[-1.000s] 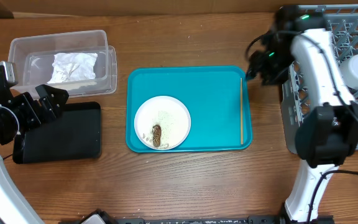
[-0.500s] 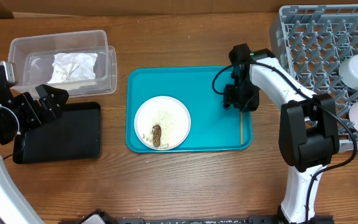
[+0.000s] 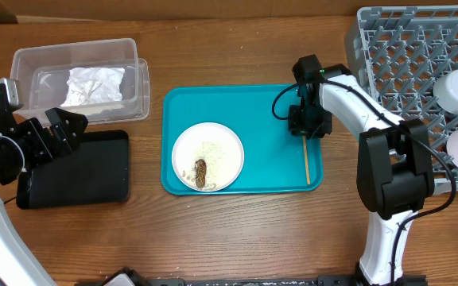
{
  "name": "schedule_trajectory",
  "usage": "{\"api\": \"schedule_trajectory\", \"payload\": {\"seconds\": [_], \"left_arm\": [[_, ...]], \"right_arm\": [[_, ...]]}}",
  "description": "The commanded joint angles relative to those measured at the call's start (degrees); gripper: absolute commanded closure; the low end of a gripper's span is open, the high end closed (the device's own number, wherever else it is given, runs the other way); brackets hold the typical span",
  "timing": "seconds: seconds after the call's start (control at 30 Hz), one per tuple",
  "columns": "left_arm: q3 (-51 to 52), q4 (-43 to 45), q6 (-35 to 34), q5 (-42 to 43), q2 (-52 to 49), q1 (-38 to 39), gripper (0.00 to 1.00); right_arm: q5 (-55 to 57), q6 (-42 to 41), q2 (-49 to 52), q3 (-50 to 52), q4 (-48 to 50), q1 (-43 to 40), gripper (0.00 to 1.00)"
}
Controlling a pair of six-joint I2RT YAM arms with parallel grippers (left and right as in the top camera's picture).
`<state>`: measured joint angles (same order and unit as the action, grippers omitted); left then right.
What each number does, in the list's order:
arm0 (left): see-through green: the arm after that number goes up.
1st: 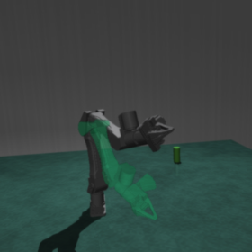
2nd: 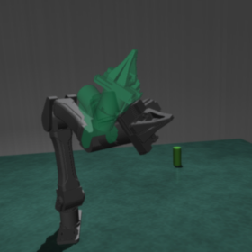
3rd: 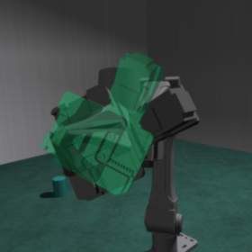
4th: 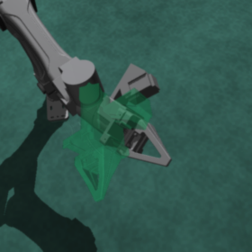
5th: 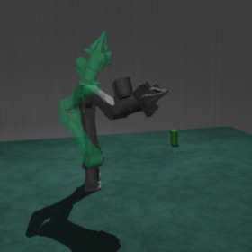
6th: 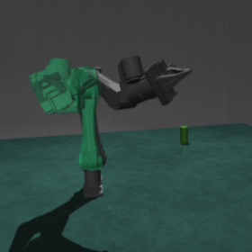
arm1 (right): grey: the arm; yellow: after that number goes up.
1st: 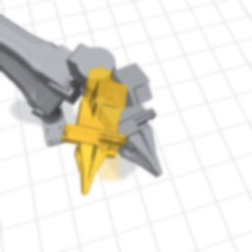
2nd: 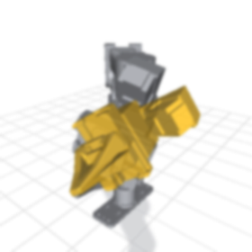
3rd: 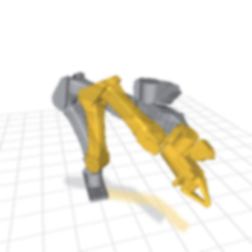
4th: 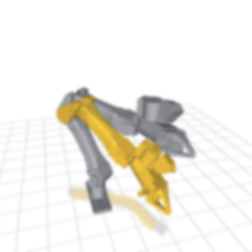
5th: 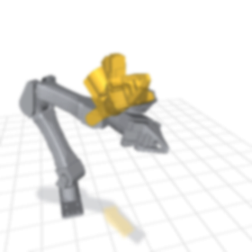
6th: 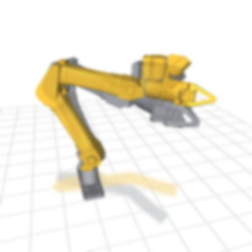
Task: Sort waste into correct bins and load items into the dishwasher
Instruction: 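Insert the chopsticks upright into the rack and open the right gripper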
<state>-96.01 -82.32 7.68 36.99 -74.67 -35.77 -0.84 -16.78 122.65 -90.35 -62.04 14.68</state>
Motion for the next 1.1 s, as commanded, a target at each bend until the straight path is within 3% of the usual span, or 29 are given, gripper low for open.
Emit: {"api": "schedule_trajectory", "payload": {"seconds": [0.0, 0.07, 0.13, 0.3, 0.5, 0.67, 0.87, 1.07], "left_arm": [[-0.37, 0.07, 0.92, 0.00, 0.09, -0.22, 0.00], [-0.37, 0.04, 0.92, 0.00, 0.09, -0.22, 0.00], [-0.37, 0.04, 0.92, 0.00, 0.09, -0.22, 0.00], [-0.37, 0.04, 0.92, 0.00, 0.09, -0.22, 0.00], [-0.37, 0.04, 0.92, 0.00, 0.09, -0.22, 0.00], [-0.37, 0.04, 0.92, 0.00, 0.09, -0.22, 0.00], [-0.37, 0.04, 0.92, 0.00, 0.09, -0.22, 0.00], [-0.37, 0.04, 0.92, -0.02, 0.09, -0.22, 0.00]], "right_arm": [[0.79, -1.36, 1.92, 0.35, 0.33, 0.57, 0.75], [0.79, -1.31, 1.97, 0.35, 0.28, 0.96, 0.82], [0.76, -1.31, 1.77, -0.20, -0.35, 1.25, 0.96], [0.81, 0.63, 1.77, -8.98, -7.98, 0.07, 0.96], [0.81, 6.05, 1.77, -33.42, -20.90, -6.91, 0.96], [0.79, 13.42, 1.77, -48.78, -21.53, -14.64, 0.96], [0.76, 22.93, 1.79, -51.08, -18.16, -22.69, 0.96], [-0.35, 25.31, 1.79, -48.61, -11.52, -27.54, 0.96]]}}
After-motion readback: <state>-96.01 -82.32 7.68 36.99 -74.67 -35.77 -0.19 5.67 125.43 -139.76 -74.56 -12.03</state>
